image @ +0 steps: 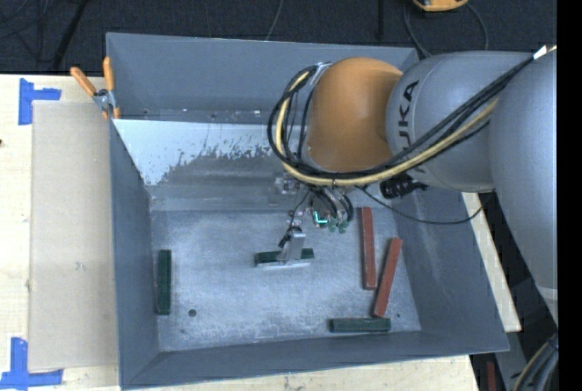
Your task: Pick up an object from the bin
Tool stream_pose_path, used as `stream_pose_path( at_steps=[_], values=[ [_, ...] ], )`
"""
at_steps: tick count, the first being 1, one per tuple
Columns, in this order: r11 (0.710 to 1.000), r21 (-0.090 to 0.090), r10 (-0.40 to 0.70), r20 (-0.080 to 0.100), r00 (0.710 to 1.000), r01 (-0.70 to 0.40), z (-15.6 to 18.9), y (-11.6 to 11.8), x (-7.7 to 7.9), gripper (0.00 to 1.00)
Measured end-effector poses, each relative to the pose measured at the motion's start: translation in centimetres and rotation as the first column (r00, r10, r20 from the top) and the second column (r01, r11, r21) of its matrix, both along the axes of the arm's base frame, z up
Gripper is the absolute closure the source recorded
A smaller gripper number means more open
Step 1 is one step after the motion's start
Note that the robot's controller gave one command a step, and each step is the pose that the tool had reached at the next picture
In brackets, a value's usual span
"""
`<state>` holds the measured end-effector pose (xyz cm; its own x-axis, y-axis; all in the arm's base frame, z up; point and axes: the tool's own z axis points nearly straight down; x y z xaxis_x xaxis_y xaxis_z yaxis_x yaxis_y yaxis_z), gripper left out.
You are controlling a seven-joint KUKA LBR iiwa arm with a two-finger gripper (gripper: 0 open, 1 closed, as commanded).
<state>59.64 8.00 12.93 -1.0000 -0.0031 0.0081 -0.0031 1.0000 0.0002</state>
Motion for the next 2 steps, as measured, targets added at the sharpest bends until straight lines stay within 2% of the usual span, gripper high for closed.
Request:
stream_pose_path(
  at_steps=[1,2],
  values=[
    [1.000,-0.002,0.004,-0.003,1.000,-0.004,-6.41,-2.46,-5.07,0.00],
    [1.000,0.001,0.002,0.007,1.000,-0.002,-5.95,-2.37,-4.66,1.00]
  ],
)
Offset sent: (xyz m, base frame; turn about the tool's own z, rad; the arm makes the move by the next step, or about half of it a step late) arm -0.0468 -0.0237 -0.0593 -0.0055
